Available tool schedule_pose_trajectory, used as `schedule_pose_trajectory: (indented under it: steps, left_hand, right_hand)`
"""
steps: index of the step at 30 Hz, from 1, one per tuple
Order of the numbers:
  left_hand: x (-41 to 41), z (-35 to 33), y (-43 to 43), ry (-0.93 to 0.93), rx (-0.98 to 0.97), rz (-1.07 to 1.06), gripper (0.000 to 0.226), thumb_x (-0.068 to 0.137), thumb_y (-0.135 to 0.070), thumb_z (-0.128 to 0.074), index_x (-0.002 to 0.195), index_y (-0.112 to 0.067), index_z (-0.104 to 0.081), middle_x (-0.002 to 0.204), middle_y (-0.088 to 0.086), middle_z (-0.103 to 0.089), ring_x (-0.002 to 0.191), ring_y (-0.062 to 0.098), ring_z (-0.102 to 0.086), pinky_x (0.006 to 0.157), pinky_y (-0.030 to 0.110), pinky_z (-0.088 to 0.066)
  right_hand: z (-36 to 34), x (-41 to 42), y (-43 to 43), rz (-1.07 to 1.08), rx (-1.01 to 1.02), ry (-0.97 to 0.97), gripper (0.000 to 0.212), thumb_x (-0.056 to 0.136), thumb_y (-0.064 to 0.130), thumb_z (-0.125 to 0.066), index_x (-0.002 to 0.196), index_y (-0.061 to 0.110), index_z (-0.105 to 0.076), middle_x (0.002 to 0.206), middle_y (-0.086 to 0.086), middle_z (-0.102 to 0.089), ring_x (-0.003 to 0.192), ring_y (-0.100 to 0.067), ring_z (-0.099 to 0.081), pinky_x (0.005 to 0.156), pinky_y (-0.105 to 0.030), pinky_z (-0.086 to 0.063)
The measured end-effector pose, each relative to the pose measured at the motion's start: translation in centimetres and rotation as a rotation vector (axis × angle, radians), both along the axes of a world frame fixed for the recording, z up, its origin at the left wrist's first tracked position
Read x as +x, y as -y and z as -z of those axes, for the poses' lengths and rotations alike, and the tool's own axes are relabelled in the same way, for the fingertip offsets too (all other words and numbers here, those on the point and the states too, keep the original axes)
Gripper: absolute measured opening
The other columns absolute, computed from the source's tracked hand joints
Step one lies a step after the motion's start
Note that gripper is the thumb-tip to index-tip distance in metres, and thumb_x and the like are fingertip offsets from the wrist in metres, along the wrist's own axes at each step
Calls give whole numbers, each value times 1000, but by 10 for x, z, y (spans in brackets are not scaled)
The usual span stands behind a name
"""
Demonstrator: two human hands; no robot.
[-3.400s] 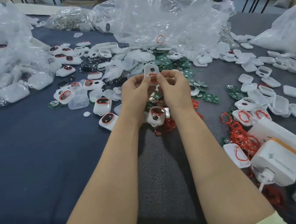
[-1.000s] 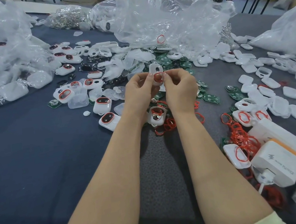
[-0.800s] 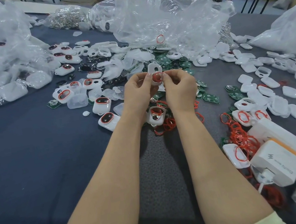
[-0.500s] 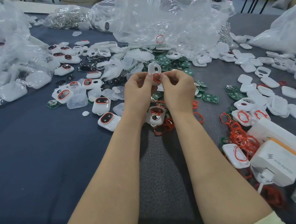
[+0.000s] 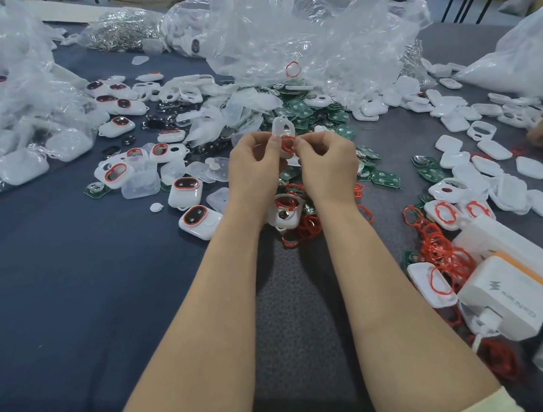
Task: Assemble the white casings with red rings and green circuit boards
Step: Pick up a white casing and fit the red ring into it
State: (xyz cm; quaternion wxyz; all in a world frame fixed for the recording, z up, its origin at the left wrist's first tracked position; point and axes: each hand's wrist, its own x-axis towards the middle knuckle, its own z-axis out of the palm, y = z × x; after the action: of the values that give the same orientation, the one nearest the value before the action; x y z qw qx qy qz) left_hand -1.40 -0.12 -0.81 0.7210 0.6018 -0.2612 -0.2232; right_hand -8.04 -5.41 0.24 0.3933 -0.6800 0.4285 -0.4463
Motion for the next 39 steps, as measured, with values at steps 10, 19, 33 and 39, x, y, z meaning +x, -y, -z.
schedule_pose_trajectory:
  steps: [10, 19, 33, 39]
  left_hand:
    - [-3, -2, -2, 105, 117, 27, 18, 87, -22, -69, 99, -13, -60, 98, 10, -71, 97, 23, -68, 94, 46, -52]
    - [-2, -1, 0, 211, 185, -27, 21, 91, -16, -63, 108, -5, -58, 101, 13, -68, 99, 26, -65, 93, 46, -51]
    - [0, -3, 0, 52, 64, -54, 25, 94, -15, -59, 110, 5, -58, 104, 20, -68, 100, 32, -66, 94, 49, -51]
    - [1, -6, -1, -162, -88, 6, 5, 96, -6, -54, 99, -2, -56, 95, 16, -66, 89, 24, -66, 90, 35, -54]
  right_hand:
    - [2, 0, 4, 45, 10, -57, 13, 87, 20, -64, 86, 9, -71, 81, -2, -66, 77, -11, -57, 63, -13, -37]
    - [1, 0, 1, 38, -7, -75, 13, 88, 19, -64, 88, 7, -71, 79, 1, -62, 78, -11, -55, 66, -12, -33]
    - [0, 5, -7, -6, -41, 21, 10, 89, 16, -63, 83, 8, -65, 73, 4, -60, 73, -11, -55, 65, -14, -39]
    - [-1, 1, 3, -192, 228, 154, 13, 91, 22, -63, 96, 10, -60, 85, -2, -63, 71, -12, -58, 67, -25, -51]
